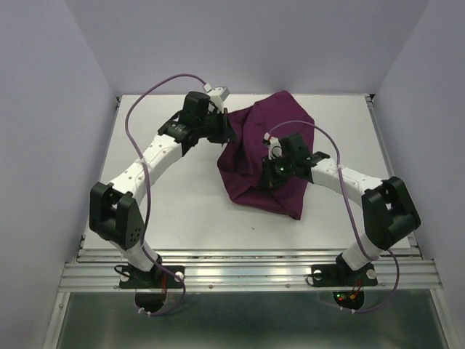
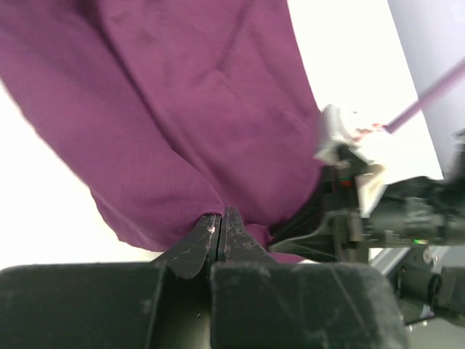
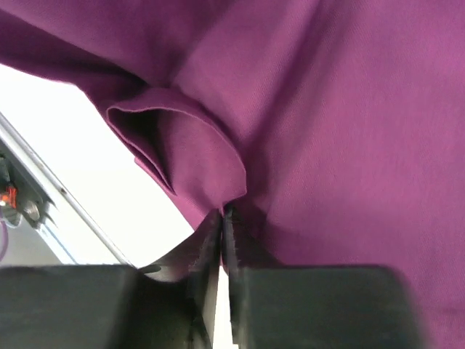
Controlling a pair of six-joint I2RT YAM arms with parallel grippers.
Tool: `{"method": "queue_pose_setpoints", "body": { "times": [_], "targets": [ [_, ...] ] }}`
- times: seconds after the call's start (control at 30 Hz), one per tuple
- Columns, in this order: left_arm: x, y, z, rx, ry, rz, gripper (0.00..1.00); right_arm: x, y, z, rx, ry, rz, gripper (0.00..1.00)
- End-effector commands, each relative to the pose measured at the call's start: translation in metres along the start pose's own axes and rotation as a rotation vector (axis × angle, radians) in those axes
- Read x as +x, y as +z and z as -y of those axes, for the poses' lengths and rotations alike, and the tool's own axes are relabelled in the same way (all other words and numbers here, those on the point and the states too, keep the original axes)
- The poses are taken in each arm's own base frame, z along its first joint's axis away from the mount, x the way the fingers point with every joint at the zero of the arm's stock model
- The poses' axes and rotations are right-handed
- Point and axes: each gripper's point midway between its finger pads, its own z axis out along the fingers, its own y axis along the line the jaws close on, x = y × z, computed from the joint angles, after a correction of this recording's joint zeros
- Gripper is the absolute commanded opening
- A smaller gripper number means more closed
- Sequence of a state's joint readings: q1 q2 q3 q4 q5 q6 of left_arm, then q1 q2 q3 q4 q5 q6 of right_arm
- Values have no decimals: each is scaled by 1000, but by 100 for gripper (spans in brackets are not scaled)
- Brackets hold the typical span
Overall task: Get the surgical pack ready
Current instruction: Pack the surgical kit at the center of the board.
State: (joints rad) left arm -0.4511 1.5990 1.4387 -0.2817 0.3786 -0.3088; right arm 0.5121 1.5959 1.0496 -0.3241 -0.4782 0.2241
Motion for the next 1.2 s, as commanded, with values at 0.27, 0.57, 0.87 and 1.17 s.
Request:
{"method": "queue_pose_setpoints", "body": {
  "times": [0.27, 0.57, 0.87, 1.17],
  "targets": [
    [33, 44, 63, 82, 135, -115, 0, -14, -43, 15, 208, 41, 197, 55],
    [67, 84, 88, 59, 240, -197, 0, -33, -145, 66, 586, 239, 597, 59],
    [118, 132, 114, 68, 372, -387, 68, -20, -174, 87, 671, 402, 714, 61],
    [28, 55, 106, -70, 314, -134, 68, -19, -156, 92, 626, 468, 670, 61]
  ]
}}
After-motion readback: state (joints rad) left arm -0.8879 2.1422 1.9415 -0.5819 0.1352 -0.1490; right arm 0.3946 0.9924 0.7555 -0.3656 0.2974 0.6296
